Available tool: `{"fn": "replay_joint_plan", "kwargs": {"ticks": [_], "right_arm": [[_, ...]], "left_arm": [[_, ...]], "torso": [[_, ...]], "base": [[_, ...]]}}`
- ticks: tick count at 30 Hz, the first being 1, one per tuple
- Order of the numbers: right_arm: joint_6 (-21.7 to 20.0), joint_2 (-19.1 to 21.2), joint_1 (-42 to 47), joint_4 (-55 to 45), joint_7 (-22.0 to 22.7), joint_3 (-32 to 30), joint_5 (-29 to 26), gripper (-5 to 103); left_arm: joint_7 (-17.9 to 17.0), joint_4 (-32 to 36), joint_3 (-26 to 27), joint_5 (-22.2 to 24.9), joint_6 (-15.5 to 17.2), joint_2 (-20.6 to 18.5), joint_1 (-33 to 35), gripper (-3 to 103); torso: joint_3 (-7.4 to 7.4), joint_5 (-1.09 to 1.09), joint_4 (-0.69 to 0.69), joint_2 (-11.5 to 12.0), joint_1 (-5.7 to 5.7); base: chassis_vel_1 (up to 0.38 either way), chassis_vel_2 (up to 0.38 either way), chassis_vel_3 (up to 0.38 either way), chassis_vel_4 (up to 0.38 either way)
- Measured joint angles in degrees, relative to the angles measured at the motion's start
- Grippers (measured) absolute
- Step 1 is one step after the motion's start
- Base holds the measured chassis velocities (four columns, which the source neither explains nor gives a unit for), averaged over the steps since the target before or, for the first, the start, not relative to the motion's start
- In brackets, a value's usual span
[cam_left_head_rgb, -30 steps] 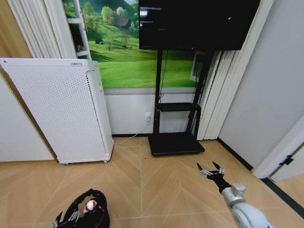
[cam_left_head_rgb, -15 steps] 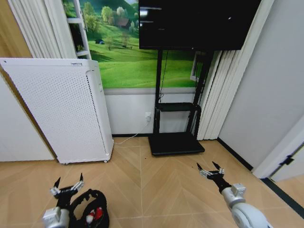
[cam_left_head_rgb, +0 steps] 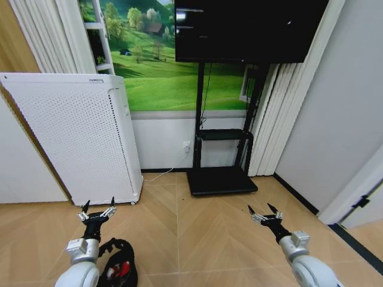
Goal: Pick up the trash bin and place the garbage on the floor into it.
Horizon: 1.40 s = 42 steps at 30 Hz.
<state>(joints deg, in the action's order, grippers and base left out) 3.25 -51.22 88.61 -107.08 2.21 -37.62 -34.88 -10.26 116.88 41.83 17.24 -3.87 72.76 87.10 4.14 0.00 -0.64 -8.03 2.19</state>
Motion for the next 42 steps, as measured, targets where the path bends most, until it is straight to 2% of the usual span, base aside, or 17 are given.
{"fn": "replay_joint_plan", "kwargs": {"ticks": [15,21,29,32,42], "right_arm": [[0.0,0.0,0.0,0.0,0.0,0.0,0.0,100],[0.0,0.0,0.0,0.0,0.0,0.0,0.0,100],[0.0,0.0,0.0,0.0,0.0,0.0,0.0,100],[0.0,0.0,0.0,0.0,0.0,0.0,0.0,100],[0.0,0.0,0.0,0.0,0.0,0.0,0.0,100]], "left_arm": [[-0.17,0.22,0.01,-0.31,0.41,0.13,0.29,98],[-0.2,0.24,0.03,-0.33,0.43,0.13,0.32,98],[-0.23,0.24,0.04,-0.33,0.47,0.12,0.36,98],[-0.24,0.25,0.04,-0.33,0.48,0.12,0.36,98],[-0.27,0.25,0.05,-0.33,0.52,0.12,0.38,98]], "torso": [[0.12,0.0,0.0,-0.15,0.02],[0.92,0.0,-0.01,-1.18,0.23],[2.78,0.0,-0.01,-3.56,0.76],[2.92,0.0,-0.01,-3.74,0.8],[5.29,0.0,0.0,-6.88,1.57]], "base": [[0.0,0.0,0.0,0.0],[0.0,0.0,0.0,0.0],[0.0,0.0,0.0,0.0],[0.0,0.0,0.0,0.0],[0.0,0.0,0.0,0.0]]}}
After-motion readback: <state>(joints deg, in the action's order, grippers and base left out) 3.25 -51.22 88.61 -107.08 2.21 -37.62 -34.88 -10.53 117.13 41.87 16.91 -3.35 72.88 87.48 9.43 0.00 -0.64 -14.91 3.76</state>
